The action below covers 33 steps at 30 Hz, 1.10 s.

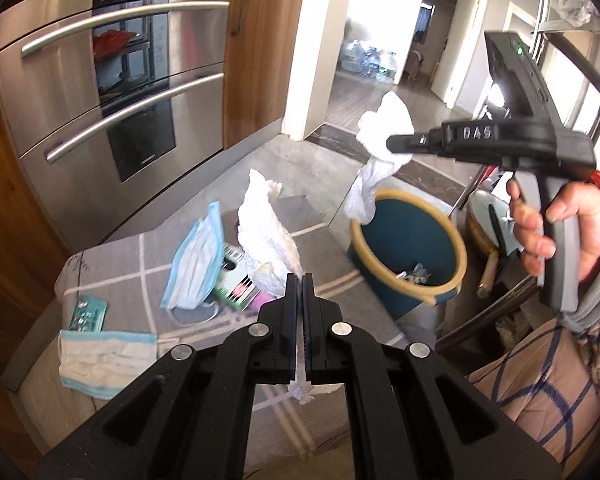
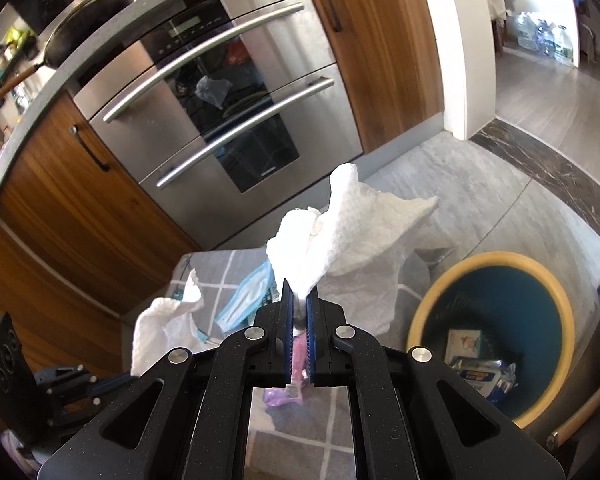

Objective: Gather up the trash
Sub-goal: 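Carry the tissue toward the bin with the right tool while the left tool grasps another tissue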

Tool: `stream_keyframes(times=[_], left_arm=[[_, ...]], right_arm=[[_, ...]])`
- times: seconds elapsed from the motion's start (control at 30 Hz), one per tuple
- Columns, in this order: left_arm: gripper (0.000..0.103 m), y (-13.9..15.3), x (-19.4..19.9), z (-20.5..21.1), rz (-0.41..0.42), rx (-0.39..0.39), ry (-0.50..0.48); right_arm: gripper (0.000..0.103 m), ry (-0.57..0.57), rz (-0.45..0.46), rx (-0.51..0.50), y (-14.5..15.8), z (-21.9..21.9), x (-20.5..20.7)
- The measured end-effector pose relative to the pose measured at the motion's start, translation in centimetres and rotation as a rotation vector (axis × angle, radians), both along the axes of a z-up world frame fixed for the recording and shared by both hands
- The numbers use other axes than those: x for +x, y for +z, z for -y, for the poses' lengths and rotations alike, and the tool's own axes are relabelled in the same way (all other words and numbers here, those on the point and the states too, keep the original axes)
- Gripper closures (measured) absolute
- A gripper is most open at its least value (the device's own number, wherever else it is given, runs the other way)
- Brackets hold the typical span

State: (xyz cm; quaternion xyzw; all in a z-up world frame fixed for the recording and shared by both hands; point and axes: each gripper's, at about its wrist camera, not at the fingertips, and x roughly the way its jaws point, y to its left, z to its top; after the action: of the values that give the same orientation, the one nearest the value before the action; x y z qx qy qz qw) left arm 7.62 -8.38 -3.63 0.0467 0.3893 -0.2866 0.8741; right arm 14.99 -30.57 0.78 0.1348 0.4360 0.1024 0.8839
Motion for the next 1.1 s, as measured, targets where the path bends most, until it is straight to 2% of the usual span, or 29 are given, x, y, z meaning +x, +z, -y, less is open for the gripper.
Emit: stream_keyframes(times=[0.27, 0.53, 0.8, 1.1], left_arm=[[0.101, 2.2, 0.8, 5.0, 0.03, -0.071, -0.081], [0.101, 1.4, 1.6, 10.2, 0.018, -0.07, -0.163], [0.101, 0.3, 2.5, 14.0, 0.004, -0.076, -0.203], [0.101, -1.7, 3.3, 17.1, -0.011, -0.062, -0.226]], right_arm=[[0.097, -0.07, -0.009, -0.013, 0.1, 4.3, -0.6], [0.097, -0.138, -0.036, -0.028, -0.8, 8.4, -1.3], [0.097, -0.196, -0.067, -0.031, -1.8, 11.7, -1.8], [0.097, -0.263, -0.174, -0.056, -5.1, 13.9, -1.0]])
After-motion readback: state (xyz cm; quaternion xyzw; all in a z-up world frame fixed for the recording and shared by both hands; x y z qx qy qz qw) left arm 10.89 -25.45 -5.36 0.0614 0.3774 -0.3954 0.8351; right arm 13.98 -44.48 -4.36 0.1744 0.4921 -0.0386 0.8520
